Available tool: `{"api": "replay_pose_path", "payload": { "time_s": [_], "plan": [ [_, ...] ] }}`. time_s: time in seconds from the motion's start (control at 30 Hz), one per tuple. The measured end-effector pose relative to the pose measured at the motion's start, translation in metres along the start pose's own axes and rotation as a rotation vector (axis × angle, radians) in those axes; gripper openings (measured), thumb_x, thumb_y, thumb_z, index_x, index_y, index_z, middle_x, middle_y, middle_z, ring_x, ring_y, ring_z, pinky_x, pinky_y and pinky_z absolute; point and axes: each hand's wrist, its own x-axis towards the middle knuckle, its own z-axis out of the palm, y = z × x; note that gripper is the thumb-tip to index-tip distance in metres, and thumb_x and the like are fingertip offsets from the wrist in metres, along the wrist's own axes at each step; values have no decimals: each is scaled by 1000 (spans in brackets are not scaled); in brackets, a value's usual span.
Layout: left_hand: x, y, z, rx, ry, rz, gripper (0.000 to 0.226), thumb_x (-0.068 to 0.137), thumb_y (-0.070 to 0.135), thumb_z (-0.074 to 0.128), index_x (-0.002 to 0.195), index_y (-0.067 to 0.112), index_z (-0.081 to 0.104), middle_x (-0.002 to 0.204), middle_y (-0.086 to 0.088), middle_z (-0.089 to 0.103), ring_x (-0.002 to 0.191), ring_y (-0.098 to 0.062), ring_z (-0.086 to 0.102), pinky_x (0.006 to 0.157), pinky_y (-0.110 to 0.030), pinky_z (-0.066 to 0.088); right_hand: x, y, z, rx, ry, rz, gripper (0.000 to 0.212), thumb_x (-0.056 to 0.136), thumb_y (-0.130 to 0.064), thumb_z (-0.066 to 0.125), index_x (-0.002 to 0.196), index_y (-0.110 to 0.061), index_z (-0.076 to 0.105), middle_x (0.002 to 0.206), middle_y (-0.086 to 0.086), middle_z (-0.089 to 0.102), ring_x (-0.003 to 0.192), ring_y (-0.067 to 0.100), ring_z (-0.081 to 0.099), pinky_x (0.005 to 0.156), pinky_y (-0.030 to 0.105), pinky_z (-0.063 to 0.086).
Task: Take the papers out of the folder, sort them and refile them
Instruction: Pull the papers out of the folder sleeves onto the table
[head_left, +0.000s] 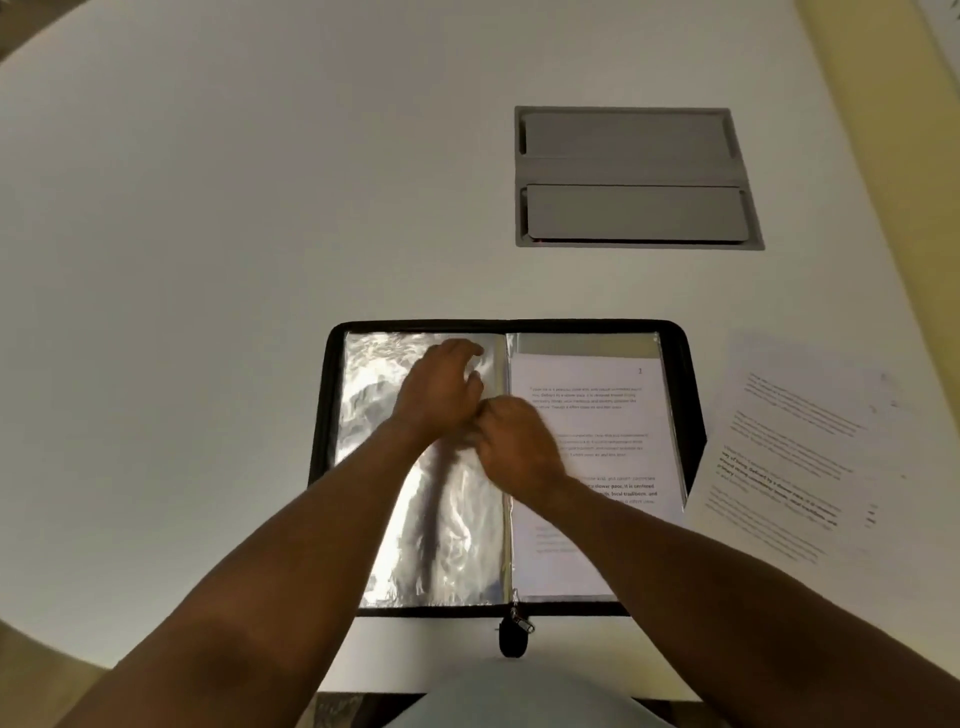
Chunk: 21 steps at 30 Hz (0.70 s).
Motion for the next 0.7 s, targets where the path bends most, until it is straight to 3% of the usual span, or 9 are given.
{"api": "replay_pose_path", "payload": {
  "time_s": [0.13,0.27,0.33,0.47,0.57,0.7],
  "plan": [
    [21,13,26,83,-167,69,42,90,28,57,129,15,55,132,-6,57,120,-27,53,99,-41,45,0,66,-28,-45,165,215,24,85,-12,61,107,-7,67,105,10,67,101,28,60,95,42,47],
    [44,34,46,167,-263,111,59,94,29,55,147,12,36,154,-8,34,142,-25,29,116,-41,27,12,126,-60,-175,-20,406,52,92,-23,60,140,-11,46,146,14,43,137,30,37,114,42,28],
    [55,42,55,208,-284,123,61,95,30,53,149,12,32,156,-8,29,144,-25,25,117,-41,23,20,149,-74,-272,-100,421,59,94,-30,55,147,-13,35,154,13,32,142,29,27,116,42,24],
    [70,53,68,296,-254,130,59,92,32,58,144,13,39,147,-9,42,135,-28,36,113,-42,28,32,172,-88,-297,-198,365,56,93,-32,58,142,-12,41,141,11,47,132,28,41,111,40,34],
    [77,56,73,360,-208,161,56,90,31,60,141,13,43,138,-9,49,127,-29,44,109,-42,32,36,179,-90,-297,-187,316,46,90,-28,62,132,-12,53,127,10,57,117,27,52,100,38,43],
    [83,57,76,338,-165,207,44,89,24,62,131,12,55,125,-10,56,117,-29,50,102,-41,36,35,179,-90,-258,-167,292,33,89,-23,63,120,-12,60,113,9,59,105,27,54,90,40,45]
  ]
}}
